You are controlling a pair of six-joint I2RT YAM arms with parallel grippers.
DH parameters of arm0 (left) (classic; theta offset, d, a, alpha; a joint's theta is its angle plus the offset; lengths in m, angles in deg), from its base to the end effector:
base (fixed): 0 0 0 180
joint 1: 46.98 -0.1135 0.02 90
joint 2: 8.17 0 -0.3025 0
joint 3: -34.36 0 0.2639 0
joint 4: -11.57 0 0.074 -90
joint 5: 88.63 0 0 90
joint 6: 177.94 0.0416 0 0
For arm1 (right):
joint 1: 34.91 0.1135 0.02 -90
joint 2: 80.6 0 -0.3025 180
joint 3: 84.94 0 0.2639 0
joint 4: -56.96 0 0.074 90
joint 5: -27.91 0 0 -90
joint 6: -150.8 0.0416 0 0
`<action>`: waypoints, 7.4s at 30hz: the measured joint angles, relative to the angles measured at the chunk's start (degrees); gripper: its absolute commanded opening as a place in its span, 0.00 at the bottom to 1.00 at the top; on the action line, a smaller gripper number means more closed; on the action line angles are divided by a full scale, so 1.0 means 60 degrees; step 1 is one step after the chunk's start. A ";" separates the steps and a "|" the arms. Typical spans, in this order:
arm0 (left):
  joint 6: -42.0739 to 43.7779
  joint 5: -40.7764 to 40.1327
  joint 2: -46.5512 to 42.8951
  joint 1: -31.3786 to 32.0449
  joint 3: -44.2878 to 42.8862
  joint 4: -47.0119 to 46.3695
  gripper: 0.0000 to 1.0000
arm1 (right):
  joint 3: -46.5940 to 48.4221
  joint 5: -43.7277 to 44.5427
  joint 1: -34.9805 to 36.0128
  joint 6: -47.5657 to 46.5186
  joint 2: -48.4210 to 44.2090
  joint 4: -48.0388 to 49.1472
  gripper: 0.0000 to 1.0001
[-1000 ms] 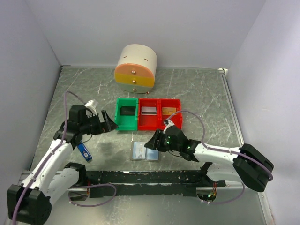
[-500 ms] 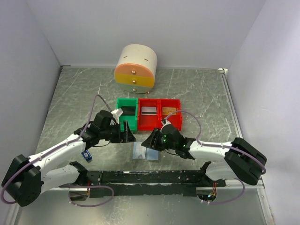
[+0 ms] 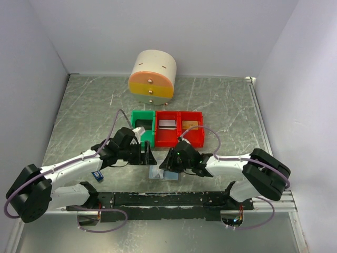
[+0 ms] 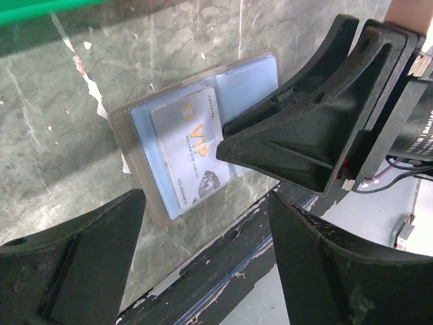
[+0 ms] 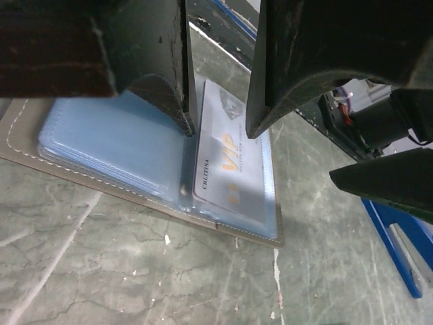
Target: Take the credit cards out of the card holder
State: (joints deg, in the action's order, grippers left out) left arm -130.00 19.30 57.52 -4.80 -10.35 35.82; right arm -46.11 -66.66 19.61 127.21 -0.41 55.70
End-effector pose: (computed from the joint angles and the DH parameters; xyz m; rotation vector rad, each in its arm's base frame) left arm 0.1558 -0.1585 0.2141 0.1702 2.5774 -1.0136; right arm 0.1433 0.2067 0.1590 0.2245 2.5960 1.0458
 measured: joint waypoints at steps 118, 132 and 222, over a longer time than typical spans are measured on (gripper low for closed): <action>-0.0852 -0.1541 0.1949 0.1887 -0.0612 -0.0925 0.42 | -0.1574 -0.0091 -0.0557 0.0317 -0.1242 0.0776 0.00; -0.0816 -0.1923 0.2630 0.2102 -0.0656 -0.0459 0.31 | -0.1985 -0.0280 -0.0572 0.0579 -0.1290 0.1708 0.15; -0.0707 -0.3064 0.1588 0.2160 -0.0758 0.0885 0.38 | -0.1486 0.0583 -0.0809 -0.0036 -0.3559 -0.0219 0.00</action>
State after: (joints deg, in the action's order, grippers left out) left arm -134.24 0.92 67.05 8.16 -14.90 41.14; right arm -55.03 -63.17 14.76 126.99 -21.77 54.39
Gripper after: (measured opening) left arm 0.328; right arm 0.009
